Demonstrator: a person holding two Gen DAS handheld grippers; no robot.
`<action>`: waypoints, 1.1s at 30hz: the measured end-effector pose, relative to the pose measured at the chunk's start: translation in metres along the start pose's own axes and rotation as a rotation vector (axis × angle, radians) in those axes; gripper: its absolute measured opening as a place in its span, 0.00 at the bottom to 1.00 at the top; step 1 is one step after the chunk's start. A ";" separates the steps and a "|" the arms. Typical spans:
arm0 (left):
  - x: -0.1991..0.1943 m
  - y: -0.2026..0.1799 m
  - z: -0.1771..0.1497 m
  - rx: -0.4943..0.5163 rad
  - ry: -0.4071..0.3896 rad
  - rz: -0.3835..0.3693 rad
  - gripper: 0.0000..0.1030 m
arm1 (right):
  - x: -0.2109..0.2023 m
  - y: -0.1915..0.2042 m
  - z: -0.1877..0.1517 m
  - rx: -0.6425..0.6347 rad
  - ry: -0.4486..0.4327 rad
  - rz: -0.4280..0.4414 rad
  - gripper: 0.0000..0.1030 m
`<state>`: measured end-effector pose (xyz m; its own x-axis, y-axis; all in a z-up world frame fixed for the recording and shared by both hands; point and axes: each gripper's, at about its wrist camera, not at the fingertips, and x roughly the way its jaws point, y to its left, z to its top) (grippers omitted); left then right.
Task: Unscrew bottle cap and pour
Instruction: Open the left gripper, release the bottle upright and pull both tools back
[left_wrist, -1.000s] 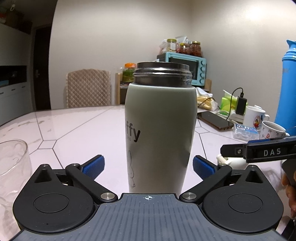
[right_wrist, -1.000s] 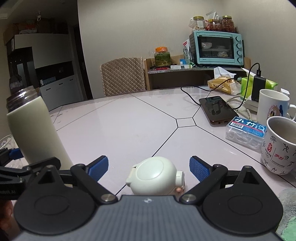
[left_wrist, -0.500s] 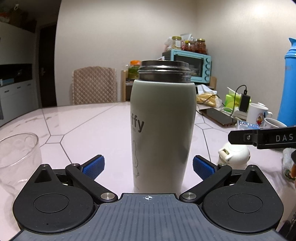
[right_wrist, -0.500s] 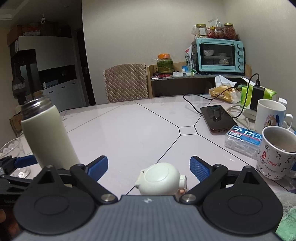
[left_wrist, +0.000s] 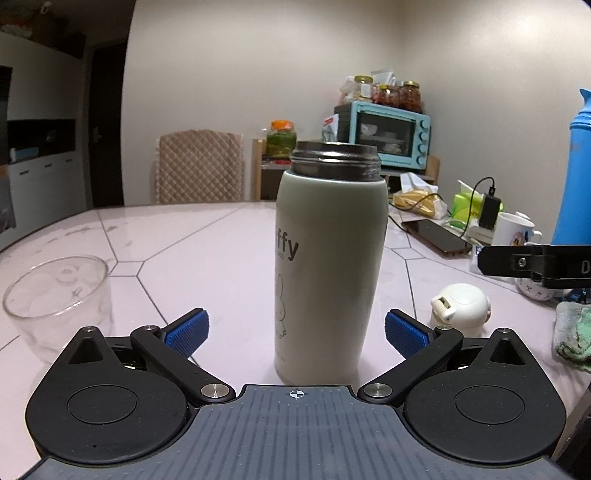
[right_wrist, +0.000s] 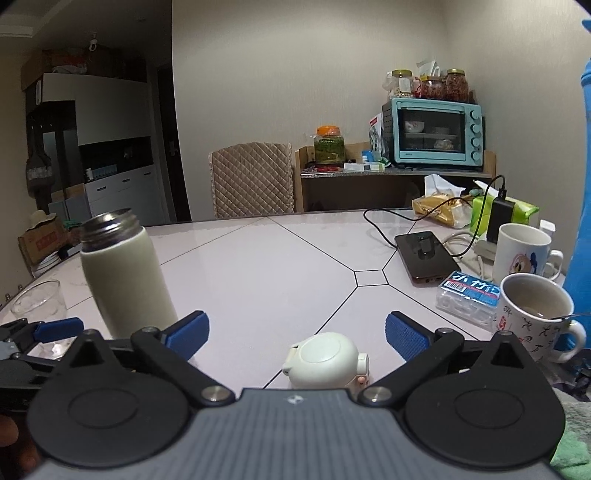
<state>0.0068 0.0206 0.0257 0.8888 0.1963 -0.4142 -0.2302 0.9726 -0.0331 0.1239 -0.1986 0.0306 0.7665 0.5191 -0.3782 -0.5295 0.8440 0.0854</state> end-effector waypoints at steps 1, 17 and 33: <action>-0.002 0.000 0.000 0.000 0.000 0.001 1.00 | -0.003 0.001 0.000 -0.002 -0.002 0.003 1.00; -0.050 -0.009 -0.011 0.036 -0.006 0.029 1.00 | -0.057 0.013 -0.020 0.018 0.029 -0.006 1.00; -0.070 -0.009 -0.017 0.005 0.008 0.050 1.00 | -0.075 0.021 -0.040 0.015 0.070 0.015 1.00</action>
<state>-0.0599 -0.0038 0.0398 0.8730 0.2433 -0.4227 -0.2721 0.9622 -0.0082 0.0404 -0.2251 0.0236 0.7311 0.5213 -0.4400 -0.5348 0.8384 0.1047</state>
